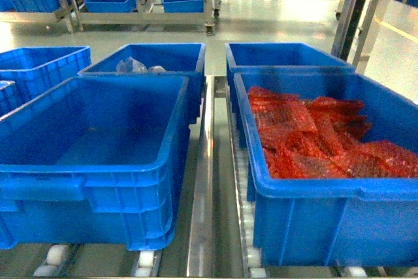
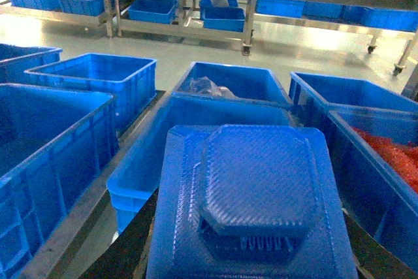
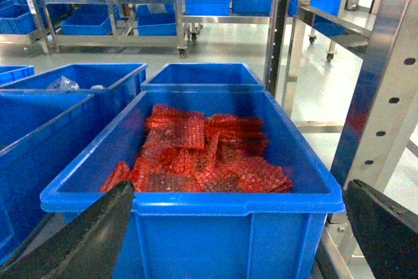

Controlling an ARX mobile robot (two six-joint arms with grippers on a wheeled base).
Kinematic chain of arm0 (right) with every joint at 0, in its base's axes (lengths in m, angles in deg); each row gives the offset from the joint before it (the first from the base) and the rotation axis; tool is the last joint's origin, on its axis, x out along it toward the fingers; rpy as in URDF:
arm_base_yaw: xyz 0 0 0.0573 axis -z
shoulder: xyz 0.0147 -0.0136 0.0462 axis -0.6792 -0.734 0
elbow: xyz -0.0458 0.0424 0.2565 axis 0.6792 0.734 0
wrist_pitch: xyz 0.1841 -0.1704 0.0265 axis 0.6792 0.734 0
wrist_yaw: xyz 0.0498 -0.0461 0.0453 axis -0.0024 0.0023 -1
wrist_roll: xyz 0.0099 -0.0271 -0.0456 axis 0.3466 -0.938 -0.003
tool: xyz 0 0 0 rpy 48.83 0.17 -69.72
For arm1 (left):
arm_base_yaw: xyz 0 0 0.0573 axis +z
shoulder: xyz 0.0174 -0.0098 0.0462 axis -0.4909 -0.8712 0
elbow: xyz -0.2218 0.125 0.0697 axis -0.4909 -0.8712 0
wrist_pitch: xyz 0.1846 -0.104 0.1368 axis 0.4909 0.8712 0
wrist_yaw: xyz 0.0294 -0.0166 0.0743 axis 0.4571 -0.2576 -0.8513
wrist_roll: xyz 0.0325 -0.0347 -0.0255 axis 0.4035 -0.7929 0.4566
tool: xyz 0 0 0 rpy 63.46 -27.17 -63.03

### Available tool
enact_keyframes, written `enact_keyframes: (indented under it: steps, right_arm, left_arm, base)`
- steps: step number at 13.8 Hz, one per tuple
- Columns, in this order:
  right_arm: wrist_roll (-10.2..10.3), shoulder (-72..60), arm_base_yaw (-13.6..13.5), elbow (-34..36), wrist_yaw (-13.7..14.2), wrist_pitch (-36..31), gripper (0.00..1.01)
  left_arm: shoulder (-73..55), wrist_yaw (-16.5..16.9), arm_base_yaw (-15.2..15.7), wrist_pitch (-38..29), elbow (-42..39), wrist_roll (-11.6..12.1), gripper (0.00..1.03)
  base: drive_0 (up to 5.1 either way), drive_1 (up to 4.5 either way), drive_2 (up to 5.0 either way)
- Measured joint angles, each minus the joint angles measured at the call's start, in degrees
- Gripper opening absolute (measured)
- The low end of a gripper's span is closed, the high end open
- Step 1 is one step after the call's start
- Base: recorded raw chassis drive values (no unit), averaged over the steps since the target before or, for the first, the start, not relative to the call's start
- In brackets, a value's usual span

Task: Pick blue part to blue bin on bottom shelf

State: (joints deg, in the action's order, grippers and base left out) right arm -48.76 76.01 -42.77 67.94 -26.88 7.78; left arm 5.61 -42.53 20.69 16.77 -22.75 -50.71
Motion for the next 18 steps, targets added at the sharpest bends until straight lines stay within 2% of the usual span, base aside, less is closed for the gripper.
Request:
enact_keyframes:
  steps: [18]
  right_arm:
    - [-0.02,0.0,0.0,0.0,-0.04,0.07,0.98]
  left_arm:
    - [0.0,0.07,0.0,0.02,-0.02,-0.02,0.43]
  base:
    - [0.0,0.0,0.0]
